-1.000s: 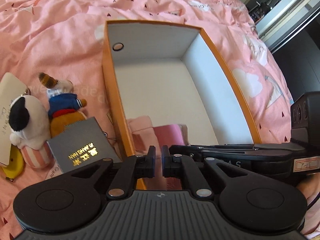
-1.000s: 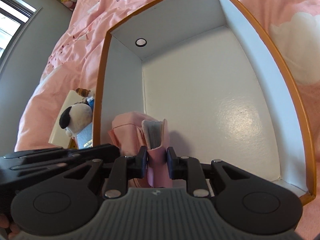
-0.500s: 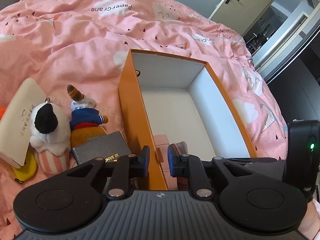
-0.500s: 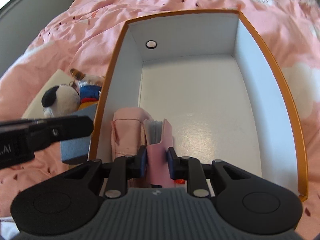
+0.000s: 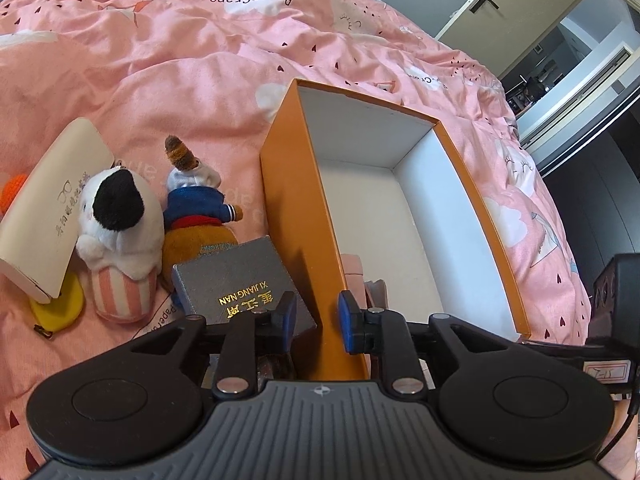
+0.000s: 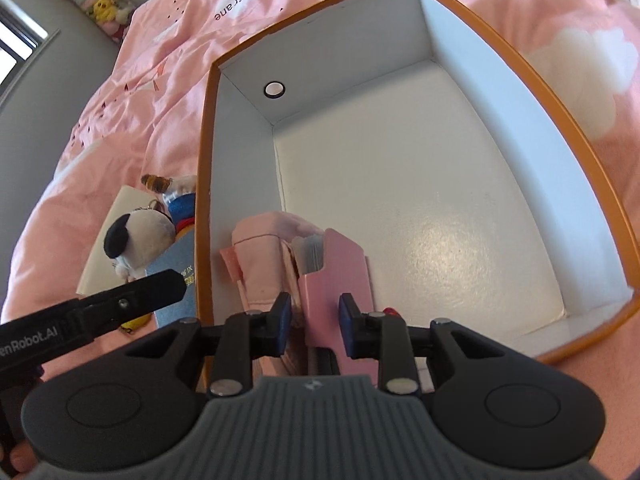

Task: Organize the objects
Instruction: 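Lower both pink items into the orange box and open both grippers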

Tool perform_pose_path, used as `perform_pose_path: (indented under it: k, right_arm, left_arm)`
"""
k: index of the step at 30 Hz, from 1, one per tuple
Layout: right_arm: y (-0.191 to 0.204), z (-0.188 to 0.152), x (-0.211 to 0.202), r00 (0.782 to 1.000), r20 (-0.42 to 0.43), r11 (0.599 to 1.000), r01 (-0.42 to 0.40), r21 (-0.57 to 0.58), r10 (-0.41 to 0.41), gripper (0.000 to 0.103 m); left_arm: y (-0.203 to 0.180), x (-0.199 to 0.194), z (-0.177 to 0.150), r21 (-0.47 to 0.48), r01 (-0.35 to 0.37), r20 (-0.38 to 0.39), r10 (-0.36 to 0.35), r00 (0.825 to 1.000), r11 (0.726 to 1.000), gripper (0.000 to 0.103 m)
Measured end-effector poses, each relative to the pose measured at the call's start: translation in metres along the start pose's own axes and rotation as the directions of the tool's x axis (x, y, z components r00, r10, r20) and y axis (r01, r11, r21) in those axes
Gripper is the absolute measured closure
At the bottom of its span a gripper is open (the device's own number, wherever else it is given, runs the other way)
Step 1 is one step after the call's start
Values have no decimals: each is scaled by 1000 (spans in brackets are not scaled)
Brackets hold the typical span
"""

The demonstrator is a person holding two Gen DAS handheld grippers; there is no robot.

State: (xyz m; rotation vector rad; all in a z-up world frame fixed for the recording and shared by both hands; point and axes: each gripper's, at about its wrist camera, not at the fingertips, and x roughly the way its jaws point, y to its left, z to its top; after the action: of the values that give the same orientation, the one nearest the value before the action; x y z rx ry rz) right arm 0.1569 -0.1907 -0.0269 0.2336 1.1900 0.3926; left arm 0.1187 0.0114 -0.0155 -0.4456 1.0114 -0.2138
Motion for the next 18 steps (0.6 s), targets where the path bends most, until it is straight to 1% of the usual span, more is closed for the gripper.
perform_pose_path:
  k: [5,9,12,13,14,18]
  right_arm:
    - [-1,-5,-10,999,33,1000,-16,-9,16,75]
    - [-1,-5,-10,999,30,1000,-18,-16,18,75]
    - [1,-4,-8,1000,21,999,-14,-32,15,82]
    - [1,-4,-7,1000,17,999,-11,-41,12,88]
    - [1,-5,-5,1000,9,999,-5,-48,5,91]
    - [3,-5,-1,1000,6,998,-11,-59,11,91]
  left_arm:
    - [4,-1,-1,-15,-3,-2,3,1000,1000,77]
    - [7,-2,-1,-23,-8,-4,7,1000,1000,76]
    - [7,-2,-1,-24,-11,-5,11,1000,1000,76]
    - [7,-2,-1,-24,-12,-5,11,1000,1000,76]
    - [7,-2,-1,-24,-12,-6,12,1000,1000,76]
    - [7,-2,-1,-24,-14,-6,13,1000,1000,76]
